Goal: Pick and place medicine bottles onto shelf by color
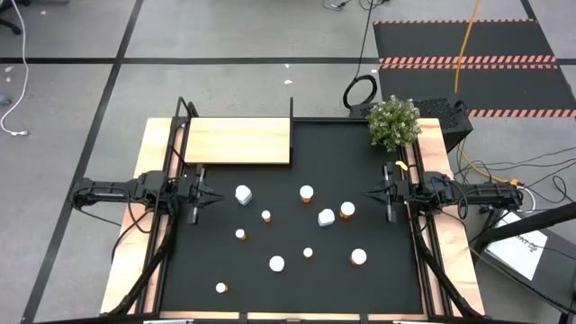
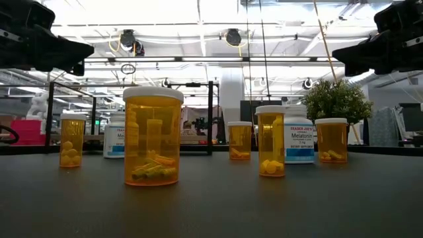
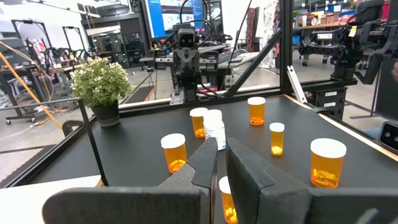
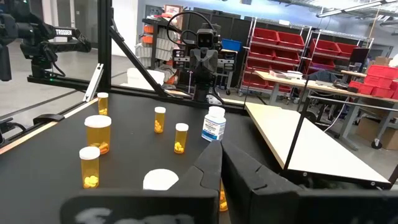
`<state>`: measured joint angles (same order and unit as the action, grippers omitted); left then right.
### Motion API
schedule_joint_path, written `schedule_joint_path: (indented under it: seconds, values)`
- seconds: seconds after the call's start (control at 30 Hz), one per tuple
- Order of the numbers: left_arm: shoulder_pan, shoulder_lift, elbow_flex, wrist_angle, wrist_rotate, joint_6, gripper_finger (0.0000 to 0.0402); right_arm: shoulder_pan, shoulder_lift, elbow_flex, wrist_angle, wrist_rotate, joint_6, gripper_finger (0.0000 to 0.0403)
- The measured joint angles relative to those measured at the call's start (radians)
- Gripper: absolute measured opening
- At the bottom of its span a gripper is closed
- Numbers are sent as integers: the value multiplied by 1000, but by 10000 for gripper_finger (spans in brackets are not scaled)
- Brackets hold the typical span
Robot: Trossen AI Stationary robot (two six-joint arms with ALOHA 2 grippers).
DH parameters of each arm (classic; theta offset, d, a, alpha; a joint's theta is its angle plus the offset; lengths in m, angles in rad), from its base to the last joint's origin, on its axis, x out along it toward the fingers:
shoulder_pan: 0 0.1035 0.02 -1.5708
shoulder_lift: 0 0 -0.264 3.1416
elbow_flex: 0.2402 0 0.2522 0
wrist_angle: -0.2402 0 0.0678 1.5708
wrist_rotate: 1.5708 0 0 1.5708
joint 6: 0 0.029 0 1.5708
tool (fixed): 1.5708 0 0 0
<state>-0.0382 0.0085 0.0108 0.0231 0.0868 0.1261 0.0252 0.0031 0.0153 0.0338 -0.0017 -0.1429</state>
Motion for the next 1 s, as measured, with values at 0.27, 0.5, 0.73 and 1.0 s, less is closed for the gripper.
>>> schedule_joint_path:
  seconds: [0.27,0.5,0.73,1.0]
  values:
    - [0,0,0,0,0,0,37,0,0,0,0,0,0,0]
    - [0,0,0,0,0,0,37,0,0,0,0,0,0,0]
    - [0,0,0,0,0,1,37,0,0,0,0,0,0,0]
    - [5,0,0,2,-26,54,37,0,0,0,0,0,0,0]
